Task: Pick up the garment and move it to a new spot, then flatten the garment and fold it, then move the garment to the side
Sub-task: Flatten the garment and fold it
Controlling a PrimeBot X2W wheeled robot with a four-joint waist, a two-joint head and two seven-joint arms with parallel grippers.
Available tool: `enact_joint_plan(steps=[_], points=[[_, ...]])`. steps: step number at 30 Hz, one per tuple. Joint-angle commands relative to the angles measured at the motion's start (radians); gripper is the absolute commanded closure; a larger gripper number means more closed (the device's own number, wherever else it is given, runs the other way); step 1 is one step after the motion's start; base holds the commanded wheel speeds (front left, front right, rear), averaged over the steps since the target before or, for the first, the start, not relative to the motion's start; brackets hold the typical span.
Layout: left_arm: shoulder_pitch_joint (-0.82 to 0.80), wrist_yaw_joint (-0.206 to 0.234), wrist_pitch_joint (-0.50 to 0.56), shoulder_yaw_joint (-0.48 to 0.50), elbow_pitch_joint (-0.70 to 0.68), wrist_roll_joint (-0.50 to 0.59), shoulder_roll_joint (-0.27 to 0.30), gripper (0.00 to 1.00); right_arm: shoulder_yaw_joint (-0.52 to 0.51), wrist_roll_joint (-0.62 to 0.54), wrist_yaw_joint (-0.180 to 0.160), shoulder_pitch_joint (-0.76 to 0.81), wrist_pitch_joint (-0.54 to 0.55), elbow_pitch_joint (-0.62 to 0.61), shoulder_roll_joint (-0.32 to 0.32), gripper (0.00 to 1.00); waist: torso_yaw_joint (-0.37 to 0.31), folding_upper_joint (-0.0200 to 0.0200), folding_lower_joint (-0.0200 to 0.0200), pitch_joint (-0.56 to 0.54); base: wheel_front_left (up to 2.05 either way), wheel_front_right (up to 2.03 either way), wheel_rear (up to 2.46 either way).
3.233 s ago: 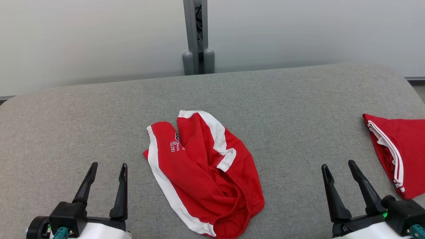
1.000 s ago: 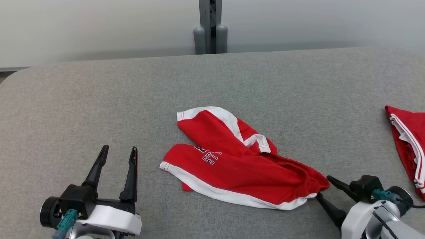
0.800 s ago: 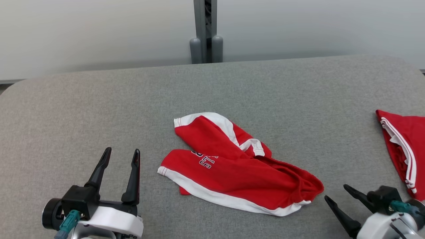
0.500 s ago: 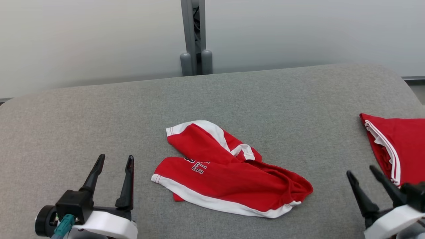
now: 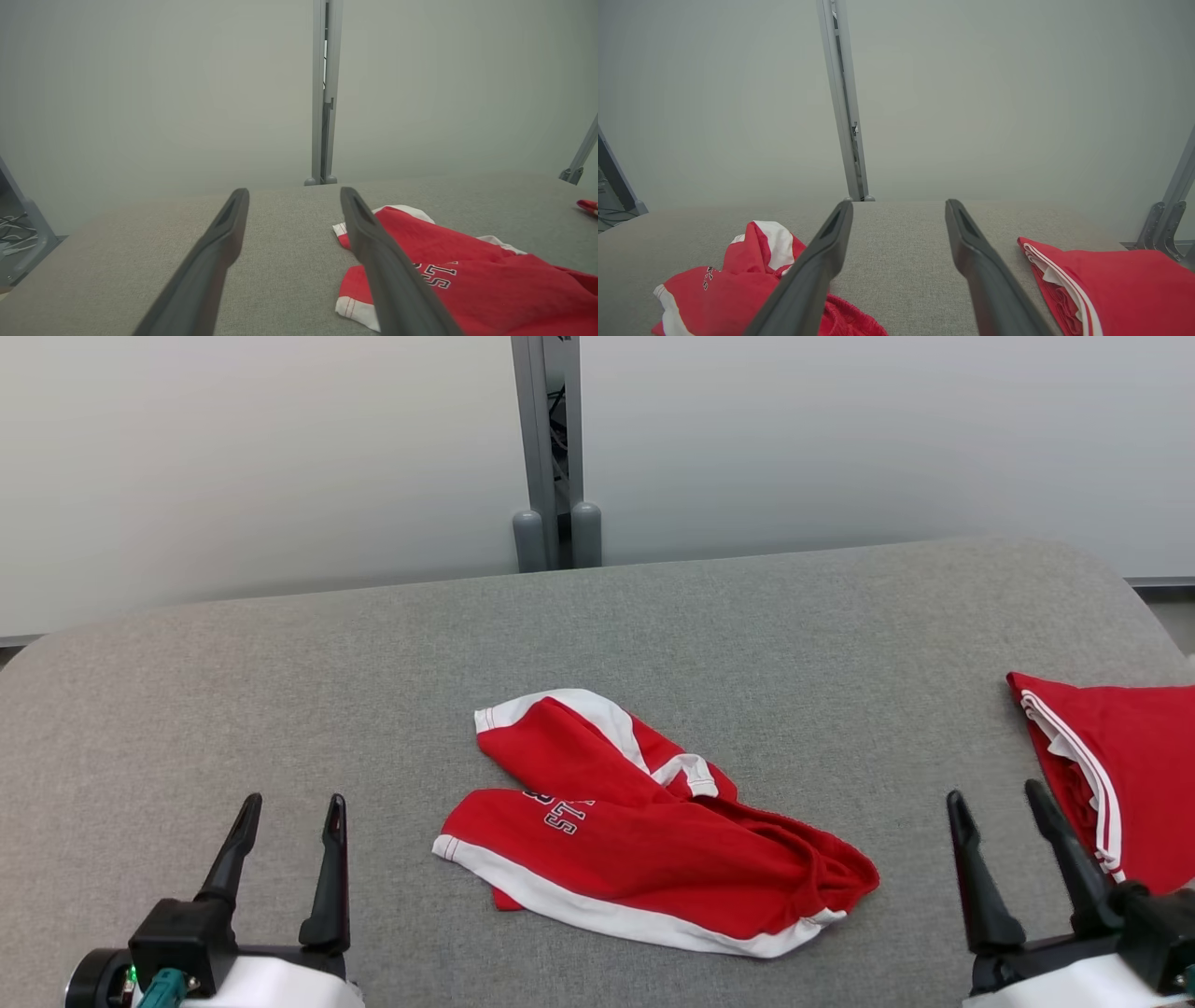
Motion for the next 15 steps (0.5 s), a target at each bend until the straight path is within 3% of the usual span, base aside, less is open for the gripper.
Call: enact_joint_plan(steps=[1,15], points=[[0.009,0.008,0.0,0.006,-0.008,0.002,0.007,0.0,0.002,-0.009,0.0,0.016,0.017,-0.02,0.006,0.0,0.001,0.0,0.0,-0.004,0.0,0.0,0.0],[0.043,0.0,0.019,-0.014,0.001,-0.016,0.014,0.0,-0.001,-0.03,0.0,0.063,0.076,-0.072,0.029,0.0,0.021,0.0,0.0,-0.009,0.0,0.0,0.0]])
